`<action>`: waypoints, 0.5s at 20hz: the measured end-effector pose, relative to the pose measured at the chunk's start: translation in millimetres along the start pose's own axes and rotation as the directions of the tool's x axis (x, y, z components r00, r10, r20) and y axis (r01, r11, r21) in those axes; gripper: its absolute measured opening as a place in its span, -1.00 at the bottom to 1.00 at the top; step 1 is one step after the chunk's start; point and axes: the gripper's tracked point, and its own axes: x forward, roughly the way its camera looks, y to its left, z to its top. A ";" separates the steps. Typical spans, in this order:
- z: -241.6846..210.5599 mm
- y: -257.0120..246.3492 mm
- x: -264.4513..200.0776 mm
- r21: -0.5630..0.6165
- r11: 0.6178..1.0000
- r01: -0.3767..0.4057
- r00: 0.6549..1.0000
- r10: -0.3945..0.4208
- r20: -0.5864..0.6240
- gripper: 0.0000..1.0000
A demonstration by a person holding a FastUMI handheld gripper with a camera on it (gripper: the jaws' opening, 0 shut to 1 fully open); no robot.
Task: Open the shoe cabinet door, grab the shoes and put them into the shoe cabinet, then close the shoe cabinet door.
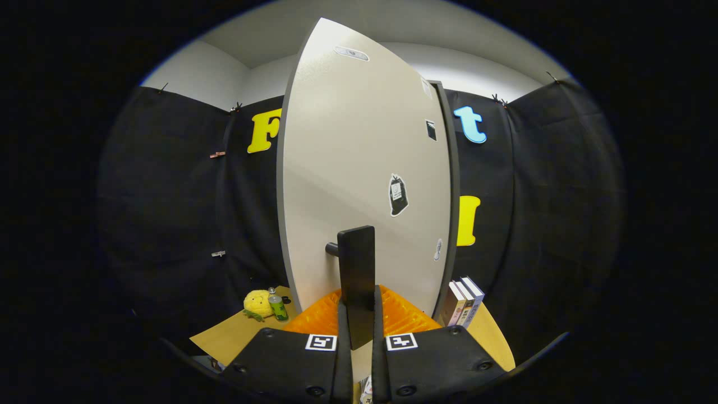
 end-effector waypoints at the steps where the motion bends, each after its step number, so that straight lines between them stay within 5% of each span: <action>1: 0.3 -10.0 -6.4 -0.006 1.000 0.013 1.000 -0.013 -0.004 -0.66; 10: 9.8 -109.0 -46.0 0.010 0.995 0.095 0.995 -0.095 0.014 -0.68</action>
